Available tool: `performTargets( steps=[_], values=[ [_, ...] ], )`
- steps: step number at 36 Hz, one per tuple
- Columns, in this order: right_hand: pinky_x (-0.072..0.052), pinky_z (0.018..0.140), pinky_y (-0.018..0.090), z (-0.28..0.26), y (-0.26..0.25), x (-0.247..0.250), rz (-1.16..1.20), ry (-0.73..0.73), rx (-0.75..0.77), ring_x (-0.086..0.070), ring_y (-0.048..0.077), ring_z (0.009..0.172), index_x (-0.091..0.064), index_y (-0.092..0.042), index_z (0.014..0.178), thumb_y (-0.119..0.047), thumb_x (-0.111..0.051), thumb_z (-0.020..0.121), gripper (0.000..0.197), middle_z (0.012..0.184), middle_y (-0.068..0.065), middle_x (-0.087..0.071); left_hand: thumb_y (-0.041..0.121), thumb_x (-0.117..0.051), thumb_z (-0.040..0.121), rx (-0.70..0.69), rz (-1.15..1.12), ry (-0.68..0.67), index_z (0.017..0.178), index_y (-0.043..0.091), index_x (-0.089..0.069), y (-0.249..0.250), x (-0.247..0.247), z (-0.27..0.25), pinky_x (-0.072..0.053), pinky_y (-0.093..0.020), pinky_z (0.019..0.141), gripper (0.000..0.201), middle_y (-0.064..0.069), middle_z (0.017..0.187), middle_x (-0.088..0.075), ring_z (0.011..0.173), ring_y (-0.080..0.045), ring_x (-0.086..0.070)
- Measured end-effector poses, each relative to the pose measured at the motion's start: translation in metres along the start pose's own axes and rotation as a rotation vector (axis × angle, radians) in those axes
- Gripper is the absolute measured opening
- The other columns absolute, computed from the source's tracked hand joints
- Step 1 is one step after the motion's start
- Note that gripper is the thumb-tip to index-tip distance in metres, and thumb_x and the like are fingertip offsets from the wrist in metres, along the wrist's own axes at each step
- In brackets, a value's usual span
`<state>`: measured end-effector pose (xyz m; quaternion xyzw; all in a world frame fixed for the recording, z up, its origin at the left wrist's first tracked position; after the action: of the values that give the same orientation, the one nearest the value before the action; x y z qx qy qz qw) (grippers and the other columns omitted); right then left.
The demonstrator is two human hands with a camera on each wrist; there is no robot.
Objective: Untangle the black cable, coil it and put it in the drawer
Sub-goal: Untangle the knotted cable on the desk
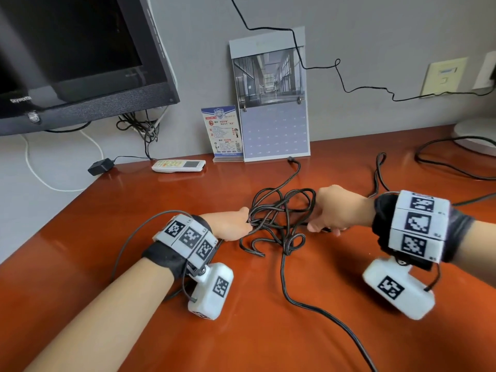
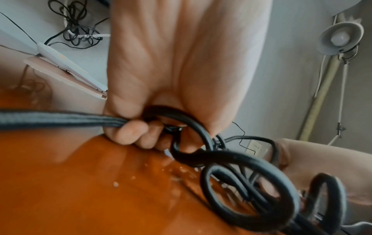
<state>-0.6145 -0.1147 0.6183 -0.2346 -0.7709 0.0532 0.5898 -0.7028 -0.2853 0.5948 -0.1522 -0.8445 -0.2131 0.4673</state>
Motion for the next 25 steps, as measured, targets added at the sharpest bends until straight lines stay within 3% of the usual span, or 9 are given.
performTargets(
  steps=[3,7,12,15,18,20,21,23,25],
  values=[
    [-0.047,0.045,0.018,0.011,-0.005,-0.003,0.116,-0.012,0.030,-0.059,0.009,0.041,-0.061,-0.008,0.070,-0.015,-0.066,0.087,0.019,0.052,0.001,-0.063,0.020,-0.037,0.100,-0.007,0.012,0.090,0.136,0.001,-0.035,-0.001,0.003,0.003,-0.028,-0.018,0.057,0.040,0.010,0.072,-0.030,0.061,-0.002,-0.029],
    [-0.054,0.053,0.020,0.011,-0.001,0.022,-0.038,-0.062,0.017,-0.066,0.011,0.051,-0.066,-0.003,0.081,-0.014,-0.057,0.091,0.017,0.061,0.003,-0.069,0.021,-0.030,0.101,0.040,-0.014,-0.036,0.133,0.002,-0.028,-0.003,-0.001,-0.001,-0.023,-0.022,0.044,0.037,0.000,0.061,-0.035,0.051,-0.010,-0.030],
    [-0.052,0.045,0.021,0.024,-0.031,0.100,-0.126,0.189,0.021,-0.063,0.014,0.050,-0.070,-0.001,0.085,-0.015,-0.057,0.091,0.020,0.076,0.008,-0.072,0.025,-0.027,0.101,0.065,-0.064,-0.086,0.140,0.006,-0.022,0.002,0.001,-0.001,-0.028,-0.026,0.050,0.044,-0.005,0.066,-0.040,0.054,-0.014,-0.034],
    [-0.057,0.073,0.033,0.047,-0.075,0.083,-0.248,0.151,0.177,-0.066,0.023,0.071,-0.070,-0.003,0.096,-0.018,-0.054,0.090,0.022,0.095,0.011,-0.071,0.030,-0.028,0.098,0.073,-0.187,-0.104,0.142,0.011,-0.021,0.002,0.001,-0.001,-0.029,-0.025,0.054,0.049,-0.003,0.072,-0.034,0.058,-0.014,-0.032],
    [-0.041,0.103,0.036,0.064,-0.104,0.040,-0.396,-0.061,0.305,-0.056,0.025,0.114,-0.058,-0.008,0.127,-0.019,-0.047,0.095,0.036,0.129,0.008,-0.059,0.041,-0.030,0.096,0.073,-0.234,-0.102,0.149,0.017,-0.014,0.003,-0.001,-0.007,-0.036,-0.029,0.067,0.061,-0.003,0.088,-0.042,0.079,-0.022,-0.047],
    [-0.037,0.104,0.031,0.069,-0.112,0.022,-0.427,-0.153,0.327,-0.050,0.024,0.121,-0.053,-0.008,0.133,-0.013,-0.043,0.097,0.037,0.136,0.006,-0.054,0.045,-0.029,0.096,0.061,-0.199,-0.102,0.151,0.018,-0.011,0.007,0.000,-0.013,-0.042,-0.032,0.084,0.064,-0.006,0.126,-0.050,0.117,-0.033,-0.052],
    [-0.037,0.101,0.027,0.070,-0.113,0.017,-0.418,-0.180,0.326,-0.050,0.023,0.122,-0.054,-0.007,0.132,-0.011,-0.043,0.097,0.036,0.136,0.006,-0.053,0.043,-0.028,0.097,0.047,-0.177,-0.091,0.149,0.018,-0.021,0.010,0.001,-0.015,-0.043,-0.034,0.088,0.058,-0.007,0.135,-0.046,0.123,-0.032,-0.049],
    [-0.036,0.093,0.021,0.073,-0.114,0.012,-0.410,-0.216,0.340,-0.051,0.021,0.120,-0.059,-0.008,0.127,-0.006,-0.047,0.094,0.035,0.132,0.005,-0.057,0.037,-0.027,0.100,-0.021,-0.142,-0.055,0.117,0.018,-0.048,0.017,0.003,-0.013,-0.041,-0.029,0.066,0.034,-0.006,0.110,-0.052,0.095,-0.020,-0.058],
    [-0.039,0.087,0.021,0.074,-0.116,0.009,-0.462,-0.217,0.353,-0.055,0.019,0.112,-0.064,-0.012,0.121,-0.011,-0.056,0.091,0.031,0.126,0.002,-0.061,0.032,-0.025,0.101,-0.069,-0.122,-0.018,0.092,0.016,-0.044,0.019,0.003,-0.010,-0.027,-0.025,0.052,0.027,-0.002,0.083,-0.045,0.068,-0.010,-0.045]
  ],
)
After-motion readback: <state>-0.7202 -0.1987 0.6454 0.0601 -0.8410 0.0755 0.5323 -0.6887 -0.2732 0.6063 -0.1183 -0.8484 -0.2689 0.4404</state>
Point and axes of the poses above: each hand's wrist, its own z-axis towards the middle knuckle, its own x-axis out of the back of the hand, y = z × x, the point moved 6 cm from there along z, towards the middle knuckle
